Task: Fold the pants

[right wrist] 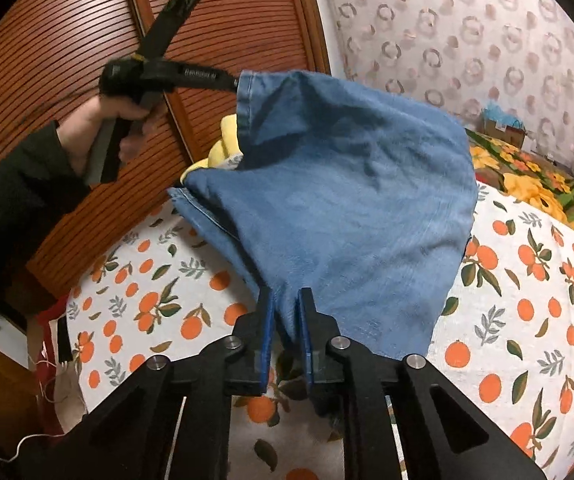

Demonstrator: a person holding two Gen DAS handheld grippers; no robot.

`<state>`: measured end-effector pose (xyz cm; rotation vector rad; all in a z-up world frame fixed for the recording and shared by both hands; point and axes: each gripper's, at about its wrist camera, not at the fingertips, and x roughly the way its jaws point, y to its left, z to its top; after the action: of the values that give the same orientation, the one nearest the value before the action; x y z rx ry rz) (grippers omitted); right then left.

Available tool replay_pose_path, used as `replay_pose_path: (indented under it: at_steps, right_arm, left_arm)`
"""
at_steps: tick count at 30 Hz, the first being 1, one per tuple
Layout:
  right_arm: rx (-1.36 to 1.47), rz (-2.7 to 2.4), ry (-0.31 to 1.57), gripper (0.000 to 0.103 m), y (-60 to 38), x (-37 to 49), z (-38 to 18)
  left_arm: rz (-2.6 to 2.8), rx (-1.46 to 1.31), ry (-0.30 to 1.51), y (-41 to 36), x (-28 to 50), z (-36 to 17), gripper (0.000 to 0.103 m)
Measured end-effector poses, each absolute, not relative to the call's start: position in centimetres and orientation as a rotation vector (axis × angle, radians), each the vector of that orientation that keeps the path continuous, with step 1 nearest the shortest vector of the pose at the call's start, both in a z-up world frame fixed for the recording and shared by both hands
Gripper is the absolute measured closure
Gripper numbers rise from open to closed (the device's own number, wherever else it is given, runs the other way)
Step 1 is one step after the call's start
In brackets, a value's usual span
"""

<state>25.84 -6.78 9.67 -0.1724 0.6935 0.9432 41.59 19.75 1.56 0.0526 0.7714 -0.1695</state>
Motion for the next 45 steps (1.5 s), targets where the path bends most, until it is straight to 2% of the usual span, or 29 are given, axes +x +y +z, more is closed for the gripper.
replay_pose_path:
  at_steps: [2,4,7,20,36,45]
  right_arm:
    - [-0.162,0.951,0.688,0.085,-6.8,25.5,10.0]
    - [-0.161,0.950,0.682,0.084,-7.1,25.3,10.1]
    - [-0.160,0.944,0.666,0.082,-7.3,24.8,10.1]
    - [-0.131,0.897,0.609,0.078,-8.3,25.3,11.3]
    - [-0.166,0.774,0.743,0.078,-6.6,28.5,6.5]
    - [-0.164,0.775,0.750,0.073,-7.1,28.5,6.4]
  left_arm:
    - [-0.179,0.031,0.773,20.5,41.3,2.0,0.058]
    - [-0.180,0.030,0.755,21.0,40.7,2.6,0.051]
    - [-0.194,0.062,0.738,20.9,39.8,3.2,0.049]
    - [-0.253,-0.038,0.696,23.3,38.2,5.3,0.046]
    - [-0.240,0.097,0.879,16.7,34.3,-6.1,0.046]
    - [-0.208,0.084,0.841,16.7,33.3,-7.4,0.045]
